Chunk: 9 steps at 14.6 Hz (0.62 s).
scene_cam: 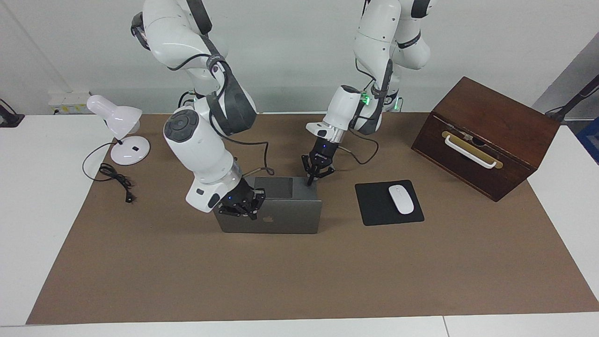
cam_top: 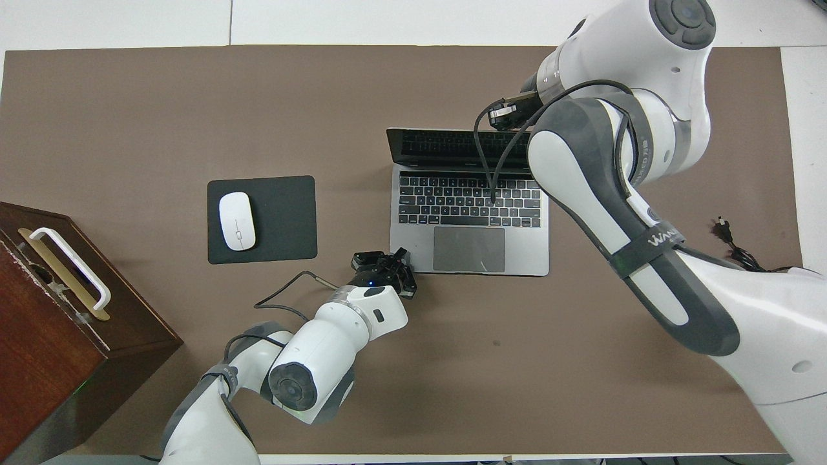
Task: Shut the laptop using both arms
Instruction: 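Push the laptop lid down with the right gripper until it shuts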
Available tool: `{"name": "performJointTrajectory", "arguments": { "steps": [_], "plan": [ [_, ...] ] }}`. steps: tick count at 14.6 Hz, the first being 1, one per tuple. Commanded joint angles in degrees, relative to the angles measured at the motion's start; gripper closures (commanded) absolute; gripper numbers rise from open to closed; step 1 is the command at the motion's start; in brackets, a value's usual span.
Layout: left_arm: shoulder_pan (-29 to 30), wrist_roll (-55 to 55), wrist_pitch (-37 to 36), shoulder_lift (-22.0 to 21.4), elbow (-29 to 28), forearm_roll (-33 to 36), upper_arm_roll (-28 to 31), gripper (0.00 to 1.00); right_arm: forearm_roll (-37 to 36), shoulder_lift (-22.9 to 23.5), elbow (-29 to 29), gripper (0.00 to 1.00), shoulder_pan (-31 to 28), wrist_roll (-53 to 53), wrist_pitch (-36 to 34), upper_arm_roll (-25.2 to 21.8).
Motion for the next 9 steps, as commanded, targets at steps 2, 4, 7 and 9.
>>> {"name": "performJointTrajectory", "arguments": {
  "steps": [2,4,7,9],
  "plan": [
    [-0.1,3.0,1.0,2.1,0.3,-0.5,0.8,1.0,-0.7,-1.9,-3.1,1.0,-1.3,1.2,0.7,1.4],
    [-0.1,3.3,1.0,2.3,0.4,-0.5,0.8,1.0,-0.3,-1.9,-3.1,1.0,-1.5,1.3,-1.3,1.5],
    [0.0,5.1,1.0,2.4,0.3,-0.5,0.9,1.0,-0.2,-2.0,-4.6,1.0,-1.8,1.4,-2.5,1.6],
    [0.2,5.1,1.0,2.7,0.3,-0.5,0.9,1.0,-0.2,-2.0,-5.5,1.0,-1.8,1.8,-2.9,1.7]
  ]
}}
